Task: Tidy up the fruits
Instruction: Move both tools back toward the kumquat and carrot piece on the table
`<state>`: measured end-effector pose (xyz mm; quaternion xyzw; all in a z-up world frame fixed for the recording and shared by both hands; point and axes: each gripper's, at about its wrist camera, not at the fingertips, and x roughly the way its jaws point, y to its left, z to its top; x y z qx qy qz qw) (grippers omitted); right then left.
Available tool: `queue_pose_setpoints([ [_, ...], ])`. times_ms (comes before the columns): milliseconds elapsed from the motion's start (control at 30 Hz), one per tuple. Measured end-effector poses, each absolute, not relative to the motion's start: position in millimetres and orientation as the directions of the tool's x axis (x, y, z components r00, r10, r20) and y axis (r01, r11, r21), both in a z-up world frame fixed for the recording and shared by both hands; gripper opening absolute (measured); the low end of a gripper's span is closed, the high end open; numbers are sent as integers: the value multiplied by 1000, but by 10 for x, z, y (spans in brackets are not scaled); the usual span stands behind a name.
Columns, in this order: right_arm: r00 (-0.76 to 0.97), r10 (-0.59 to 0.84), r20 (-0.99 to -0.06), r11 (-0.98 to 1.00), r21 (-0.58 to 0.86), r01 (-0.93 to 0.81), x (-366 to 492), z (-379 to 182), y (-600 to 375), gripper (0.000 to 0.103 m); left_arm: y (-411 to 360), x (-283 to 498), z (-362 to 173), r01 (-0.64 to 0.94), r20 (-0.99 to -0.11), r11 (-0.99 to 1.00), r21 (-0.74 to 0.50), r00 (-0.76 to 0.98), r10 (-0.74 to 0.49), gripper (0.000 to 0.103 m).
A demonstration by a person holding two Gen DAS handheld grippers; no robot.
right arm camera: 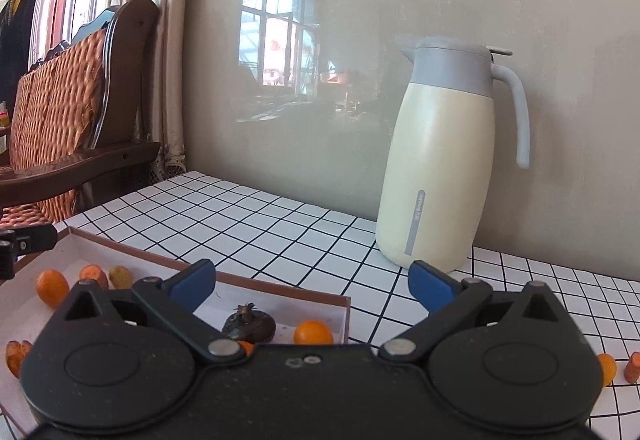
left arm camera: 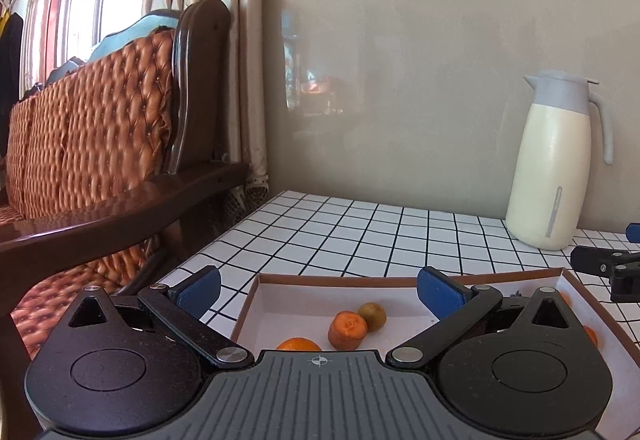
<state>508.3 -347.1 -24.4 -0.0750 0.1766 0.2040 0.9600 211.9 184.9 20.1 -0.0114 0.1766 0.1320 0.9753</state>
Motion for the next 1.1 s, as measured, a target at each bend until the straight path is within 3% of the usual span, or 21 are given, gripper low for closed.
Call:
queue_pose_setpoints([
  [533, 876, 331, -351, 916, -105, -388, 4751, -59, -3891, 97, 1218, 1844, 367, -175, -324, 982, 73, 927, 189, 103],
  [1100, 913, 208, -351, 960, -105, -259, 4511, 30, -4878, 97, 287, 1728, 403, -84, -313, 996, 43, 945, 93, 103],
])
